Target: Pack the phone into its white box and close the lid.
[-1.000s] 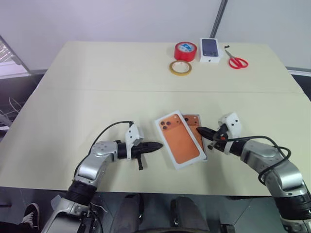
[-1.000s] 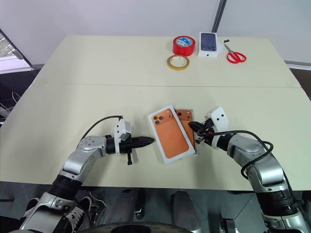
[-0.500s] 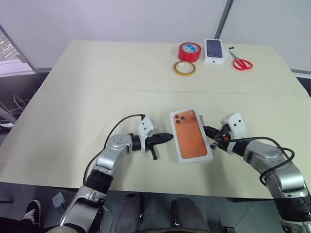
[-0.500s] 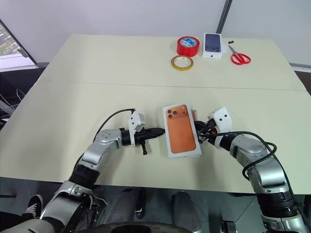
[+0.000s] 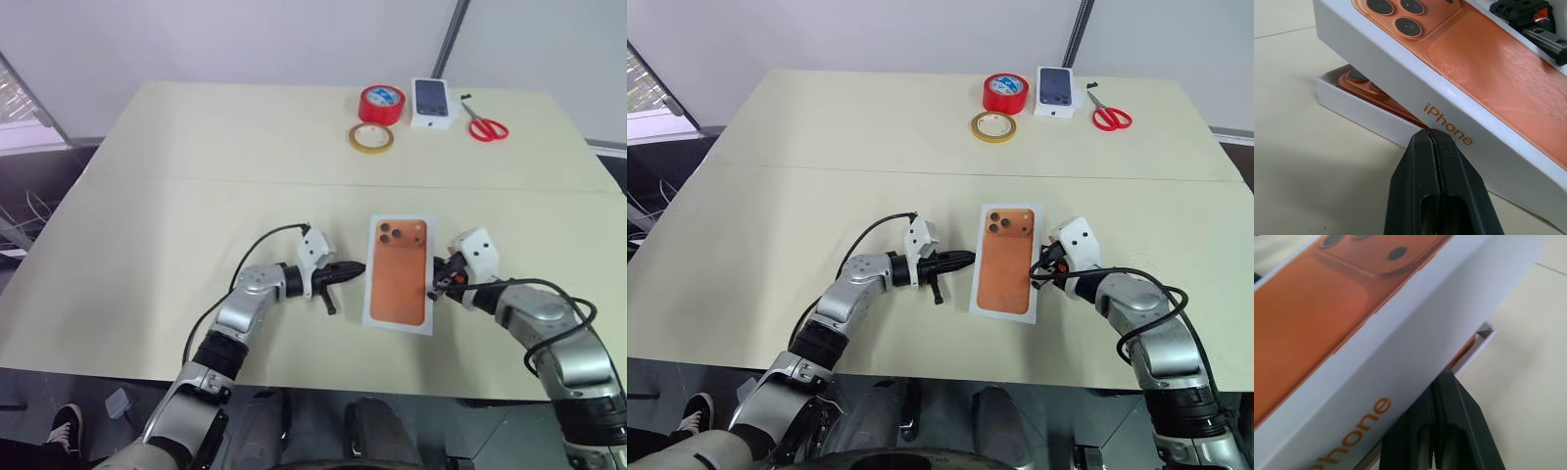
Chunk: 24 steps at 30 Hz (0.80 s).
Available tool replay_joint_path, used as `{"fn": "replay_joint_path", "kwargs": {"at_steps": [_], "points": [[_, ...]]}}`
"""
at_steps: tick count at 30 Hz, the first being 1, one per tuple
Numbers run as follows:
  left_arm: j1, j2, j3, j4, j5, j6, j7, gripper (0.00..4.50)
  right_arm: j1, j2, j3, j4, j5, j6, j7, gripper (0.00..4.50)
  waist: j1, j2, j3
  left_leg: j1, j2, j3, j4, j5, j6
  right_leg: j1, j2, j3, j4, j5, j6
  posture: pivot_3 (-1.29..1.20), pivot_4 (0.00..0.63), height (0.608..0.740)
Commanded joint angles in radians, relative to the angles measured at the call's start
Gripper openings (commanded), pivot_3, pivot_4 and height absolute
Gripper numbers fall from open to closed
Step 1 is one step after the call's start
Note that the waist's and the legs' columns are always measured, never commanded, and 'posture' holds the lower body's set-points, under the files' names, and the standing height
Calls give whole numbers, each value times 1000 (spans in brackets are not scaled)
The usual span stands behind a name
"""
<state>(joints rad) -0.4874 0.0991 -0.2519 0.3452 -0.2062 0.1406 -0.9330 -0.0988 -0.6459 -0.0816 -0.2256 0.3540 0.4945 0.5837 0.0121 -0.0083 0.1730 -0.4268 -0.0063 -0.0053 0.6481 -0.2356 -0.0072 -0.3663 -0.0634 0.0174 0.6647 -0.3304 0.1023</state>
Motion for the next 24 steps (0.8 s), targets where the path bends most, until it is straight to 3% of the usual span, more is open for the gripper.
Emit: {"fn": "replay_joint_path", "kwargs": {"at_steps": [1,13,24], "points": [[-10,-2,12,-40,-15,-10,-2,0,-32,1,-42,27,-30,-38,-23,75,0,0,0,0,0,0,0,0,0,0,0,0,0,0,0,0,150,740],[-46,-42,25,-6,-5,-32,46,0,-122,62,-33,134,-142,-75,-149,75,-2,0,0,0,0,0,0,0,0,0,1,0,0,0,0,0,150,740],[-32,-7,53,-29,-29,-9,49,0,-129,92,-42,134,-141,-71,-152,75,-2,0,0,0,0,0,0,0,0,0,2,0,1,0,0,0,150,740]]}}
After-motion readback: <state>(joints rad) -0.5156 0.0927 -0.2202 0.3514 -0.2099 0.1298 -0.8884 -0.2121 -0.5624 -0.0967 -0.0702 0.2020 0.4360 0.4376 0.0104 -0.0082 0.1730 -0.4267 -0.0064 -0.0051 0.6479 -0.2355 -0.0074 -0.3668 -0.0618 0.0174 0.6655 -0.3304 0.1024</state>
